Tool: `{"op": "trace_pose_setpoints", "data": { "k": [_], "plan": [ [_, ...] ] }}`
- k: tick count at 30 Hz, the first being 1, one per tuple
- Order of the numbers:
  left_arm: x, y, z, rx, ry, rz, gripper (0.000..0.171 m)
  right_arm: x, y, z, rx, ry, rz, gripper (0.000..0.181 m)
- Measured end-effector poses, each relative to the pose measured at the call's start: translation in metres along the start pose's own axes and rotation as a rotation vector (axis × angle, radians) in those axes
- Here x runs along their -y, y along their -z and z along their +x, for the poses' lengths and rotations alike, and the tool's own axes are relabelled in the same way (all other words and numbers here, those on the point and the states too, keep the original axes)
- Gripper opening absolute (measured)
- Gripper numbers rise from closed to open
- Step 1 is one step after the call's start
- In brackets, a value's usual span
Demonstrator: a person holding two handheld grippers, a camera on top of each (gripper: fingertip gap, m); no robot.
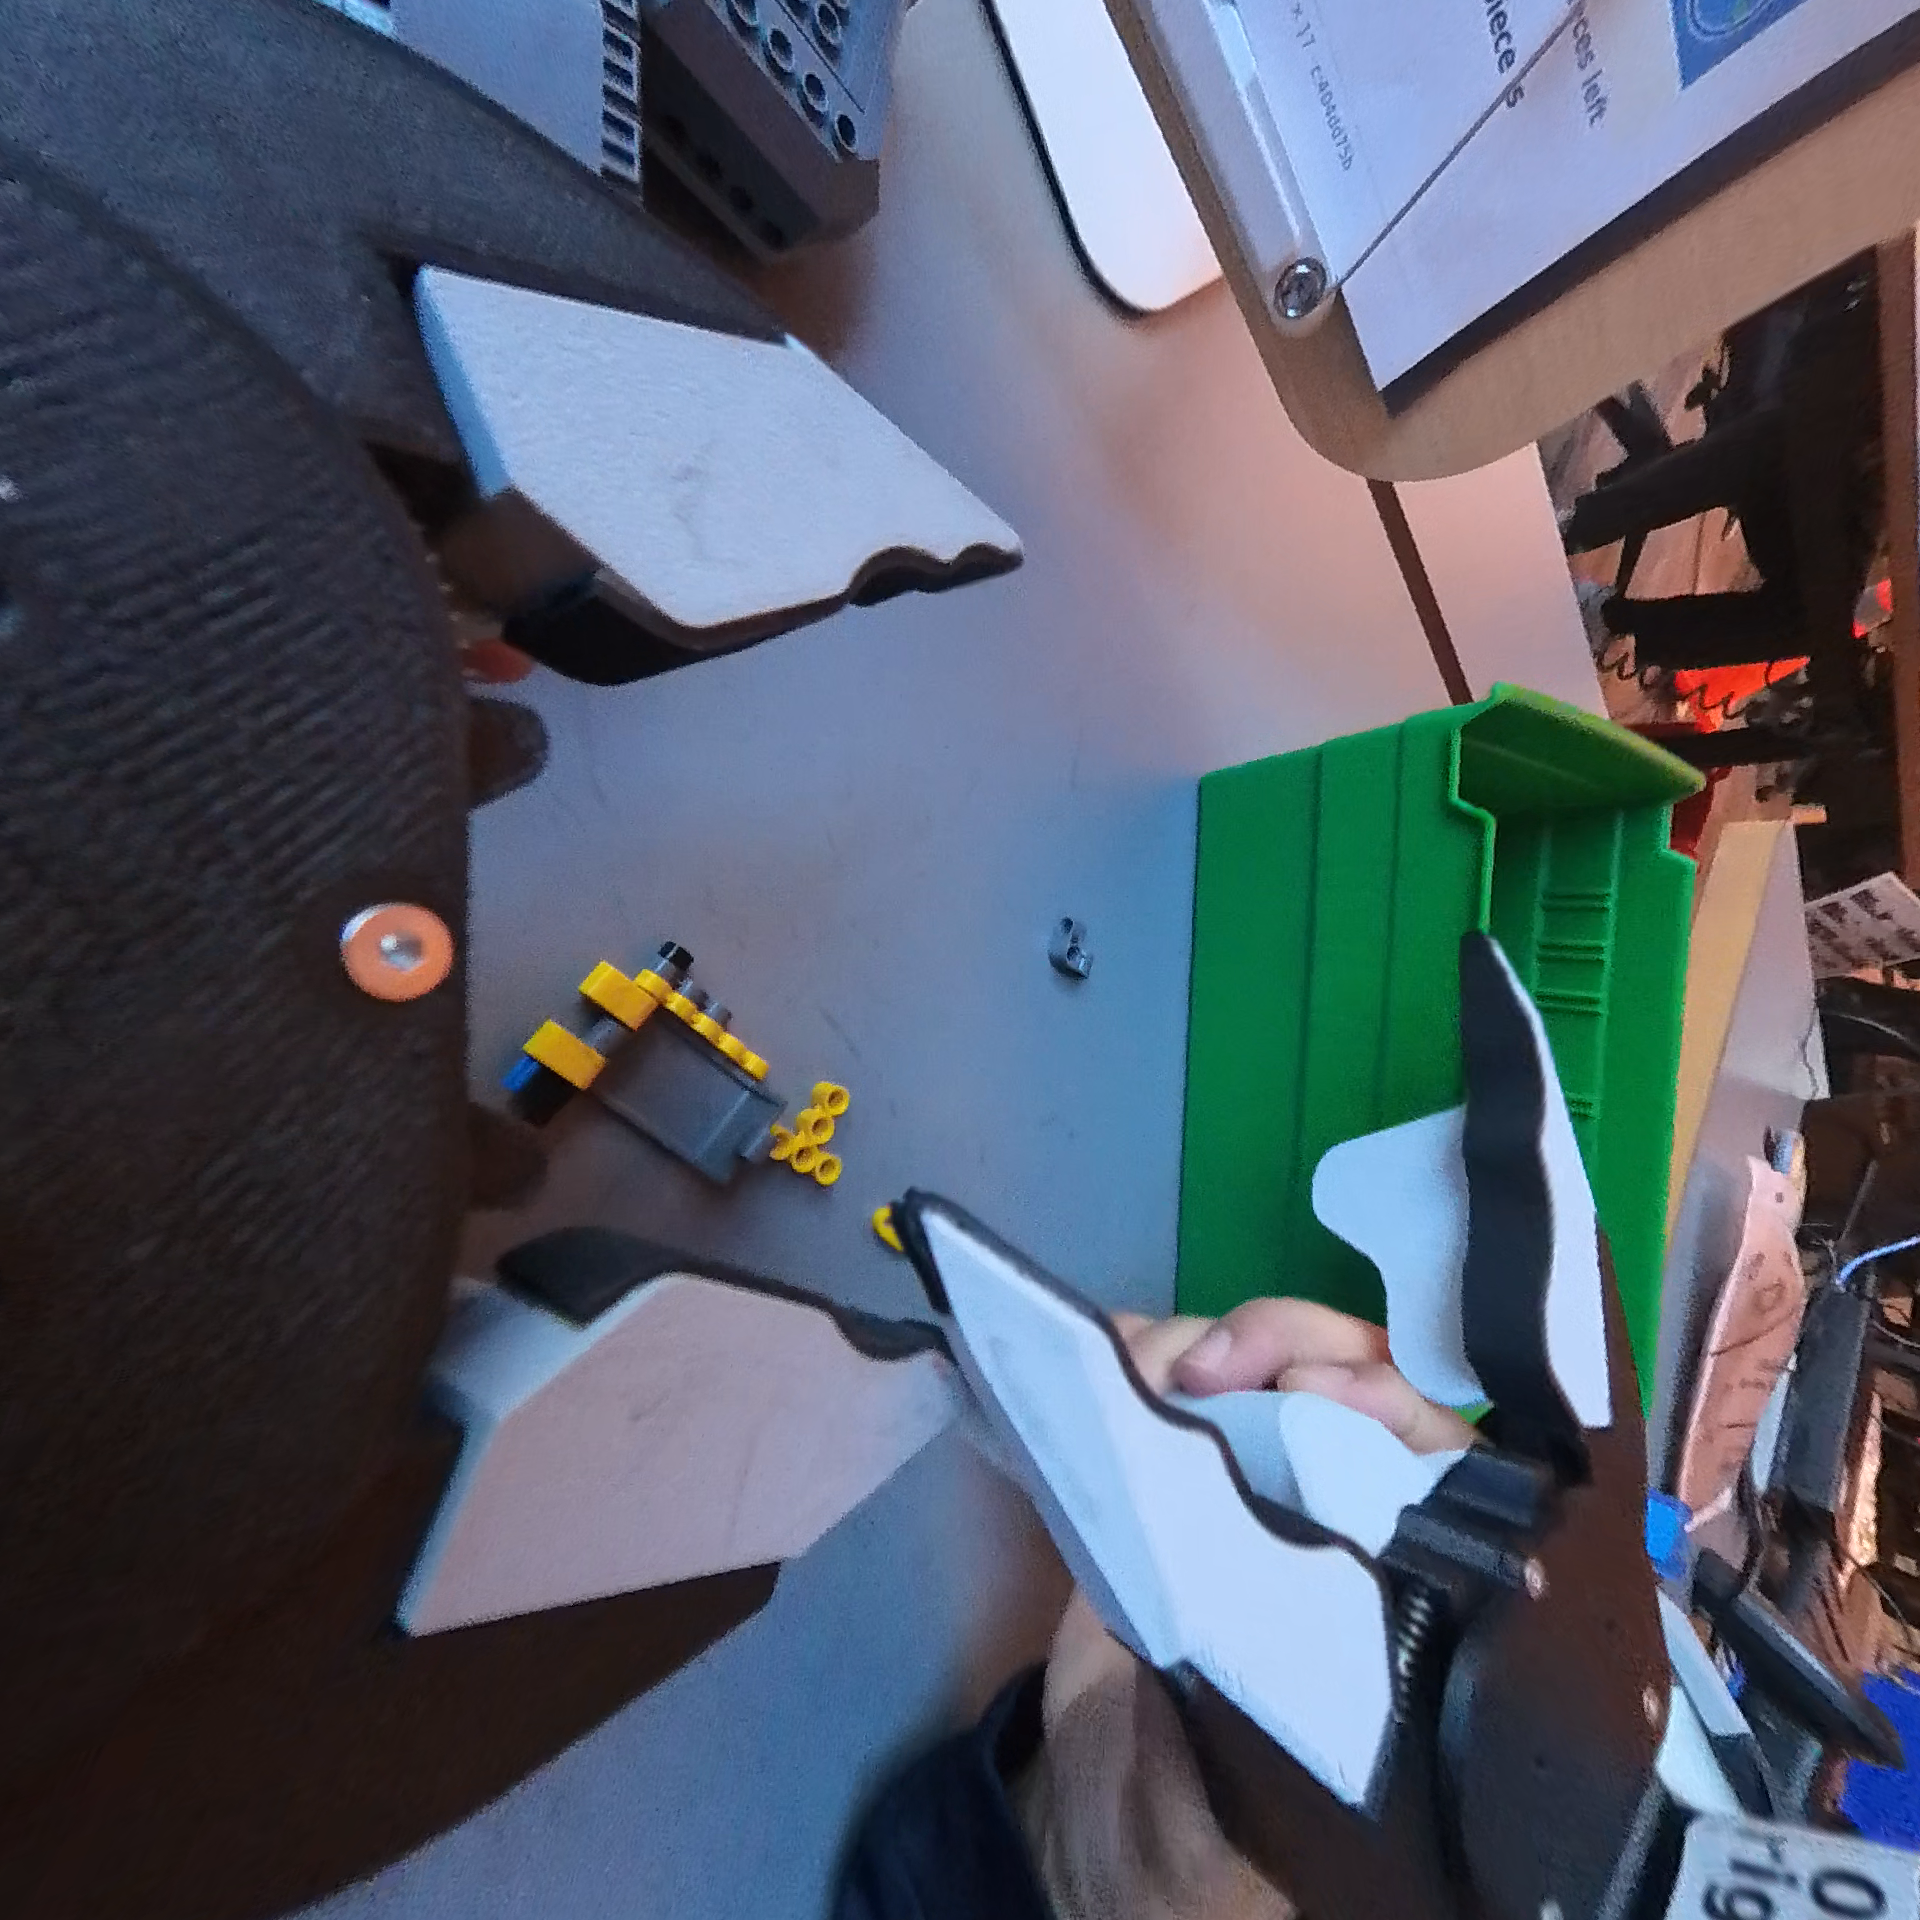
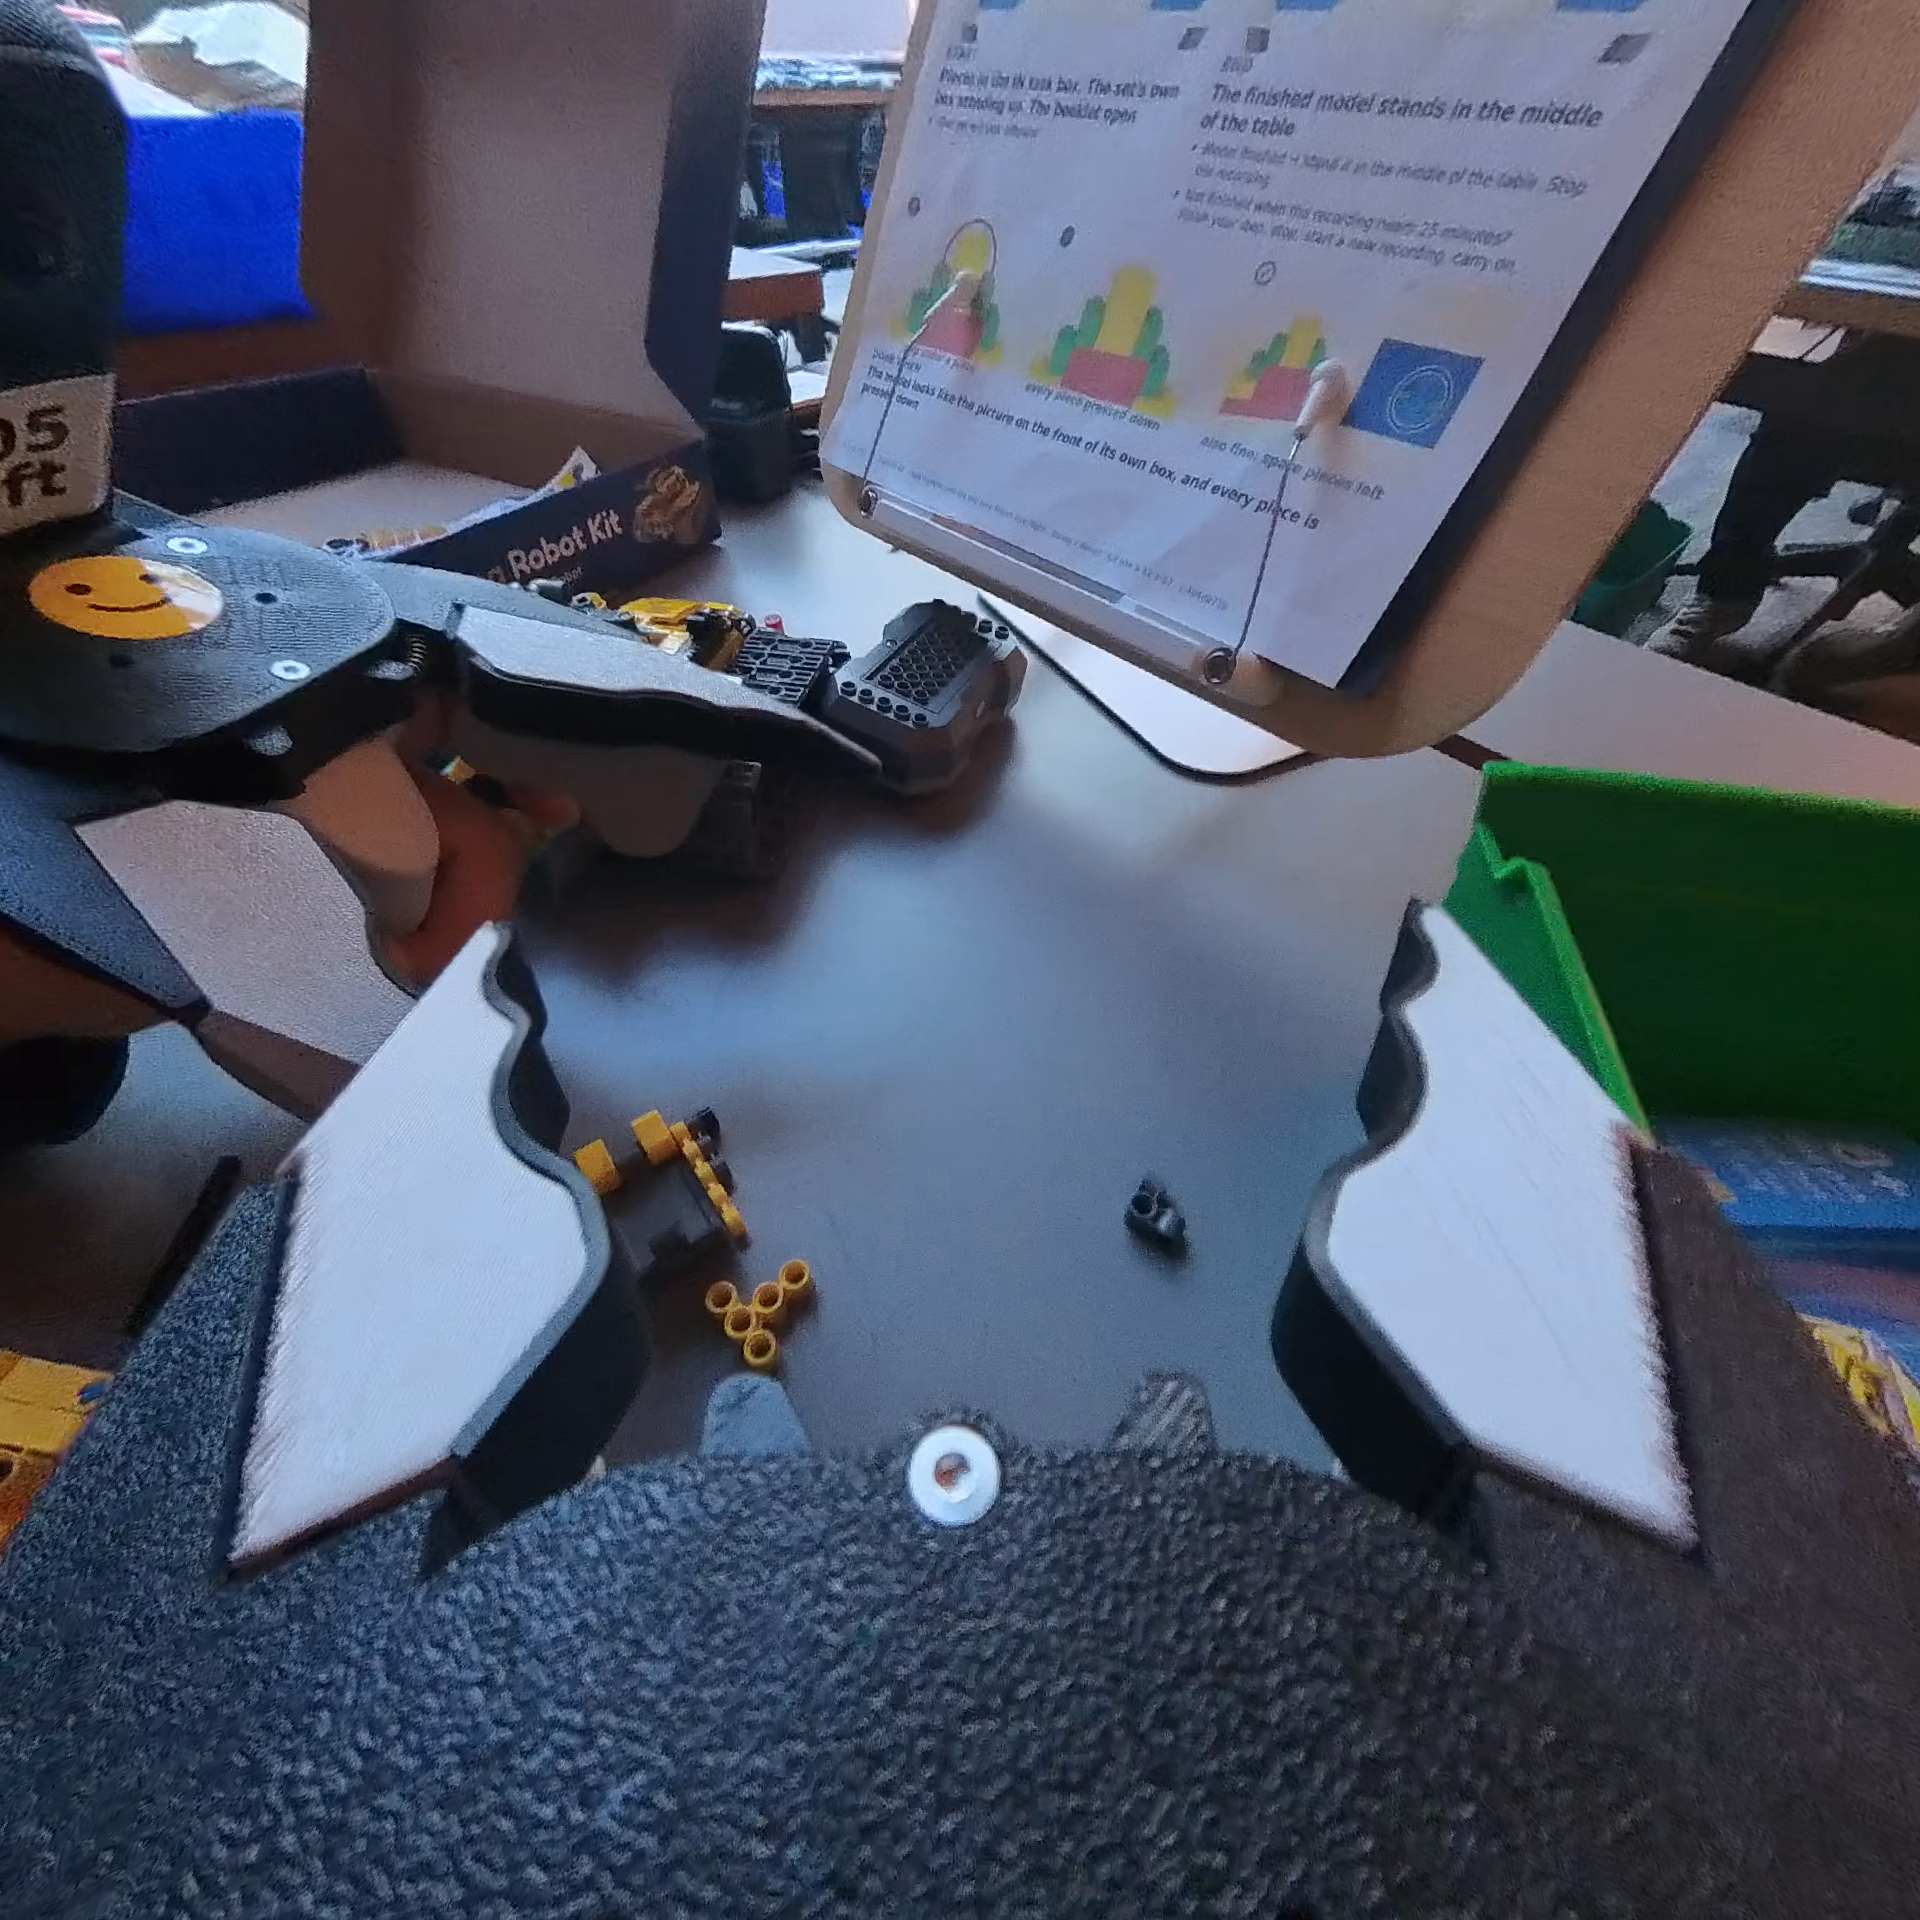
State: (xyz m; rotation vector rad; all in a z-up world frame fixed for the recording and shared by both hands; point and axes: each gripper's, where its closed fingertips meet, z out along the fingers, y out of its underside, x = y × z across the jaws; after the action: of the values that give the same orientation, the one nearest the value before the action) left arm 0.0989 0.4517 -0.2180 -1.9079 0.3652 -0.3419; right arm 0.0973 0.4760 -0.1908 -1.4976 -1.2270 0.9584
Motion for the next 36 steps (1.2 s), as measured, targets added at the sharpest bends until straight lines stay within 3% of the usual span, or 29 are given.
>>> {"op": "trace_pose_setpoints", "data": {
  "k": [3, 4, 5, 6, 7, 8, 9, 10, 11, 12, 13, 14, 15, 16, 17, 19, 23, 25, 28, 30, 32, 36],
  "plan": [
    [0.001, 0.000, 0.002, 0.013, -0.027, 0.009, 0.139, -0.013, 0.001, -0.014, 0.127, -0.160, -0.108, 0.150],
    [0.002, 0.000, 0.003, 0.007, -0.026, 0.016, 0.139, -0.013, 0.004, -0.028, 0.234, -0.221, -0.123, 0.137],
    [0.003, 0.001, 0.003, 0.011, -0.019, 0.019, 0.138, -0.010, 0.010, -0.045, 0.362, -0.262, -0.123, 0.116],
    [0.003, 0.001, 0.004, 0.003, -0.016, 0.015, 0.137, -0.008, 0.019, -0.061, 0.487, -0.265, -0.119, 0.068],
    [0.000, 0.001, 0.005, -0.003, -0.015, 0.001, 0.129, -0.005, 0.026, -0.074, 0.575, -0.246, -0.104, 0.036],
    [-0.005, 0.001, 0.007, -0.020, -0.006, -0.032, 0.101, -0.005, 0.029, -0.078, 0.597, -0.223, -0.104, 0.032],
    [-0.010, 0.000, 0.008, -0.030, -0.001, -0.065, 0.093, -0.009, 0.026, -0.078, 0.573, -0.202, -0.126, 0.046],
    [-0.015, -0.001, 0.007, -0.025, -0.011, -0.097, 0.098, -0.014, 0.023, -0.075, 0.542, -0.191, -0.155, 0.061],
    [-0.015, -0.002, 0.001, 0.022, -0.017, -0.094, 0.101, -0.015, 0.021, -0.070, 0.506, -0.177, -0.160, 0.065],
    [-0.012, -0.003, -0.007, 0.075, -0.004, -0.072, 0.091, -0.014, 0.019, -0.064, 0.460, -0.147, -0.149, 0.062],
    [-0.009, -0.003, -0.012, 0.118, 0.021, -0.051, 0.069, -0.014, 0.018, -0.059, 0.416, -0.103, -0.140, 0.069],
    [-0.007, -0.002, -0.019, 0.173, 0.055, -0.035, 0.043, -0.016, 0.017, -0.053, 0.371, -0.070, -0.141, 0.062],
    [-0.007, -0.003, -0.021, 0.198, 0.067, -0.040, 0.028, -0.018, 0.016, -0.048, 0.336, -0.056, -0.147, 0.050],
    [-0.010, -0.003, -0.016, 0.174, 0.050, -0.076, 0.030, -0.018, 0.014, -0.048, 0.328, -0.056, -0.143, 0.047],
    [-0.015, -0.004, -0.003, 0.092, 0.011, -0.117, 0.042, -0.018, 0.015, -0.055, 0.370, -0.046, -0.140, 0.047],
    [-0.017, -0.004, 0.002, 0.051, -0.028, -0.128, 0.023, -0.021, 0.015, -0.058, 0.378, -0.016, -0.148, 0.045],
    [-0.016, 0.001, 0.010, -0.029, -0.091, -0.123, 0.017, -0.026, 0.010, -0.047, 0.287, 0.009, -0.184, 0.069],
    [-0.014, 0.005, 0.011, -0.059, -0.103, -0.123, 0.001, -0.024, 0.012, -0.044, 0.287, 0.010, -0.172, 0.066],
    [-0.013, 0.010, 0.006, -0.066, -0.082, -0.118, 0.011, -0.024, 0.017, -0.036, 0.265, 0.020, -0.158, 0.069],
    [-0.019, 0.011, 0.006, -0.090, -0.070, -0.149, 0.025, -0.028, 0.022, -0.036, 0.289, 0.025, -0.176, 0.046],
    [-0.024, 0.011, 0.006, -0.106, -0.077, -0.188, 0.027, -0.030, 0.029, -0.040, 0.346, 0.023, -0.179, 0.000],
    [-0.034, 0.016, 0.013, -0.161, -0.136, -0.248, 0.028, -0.037, 0.028, -0.038, 0.358, 0.010, -0.181, 0.027]
  ]
}}
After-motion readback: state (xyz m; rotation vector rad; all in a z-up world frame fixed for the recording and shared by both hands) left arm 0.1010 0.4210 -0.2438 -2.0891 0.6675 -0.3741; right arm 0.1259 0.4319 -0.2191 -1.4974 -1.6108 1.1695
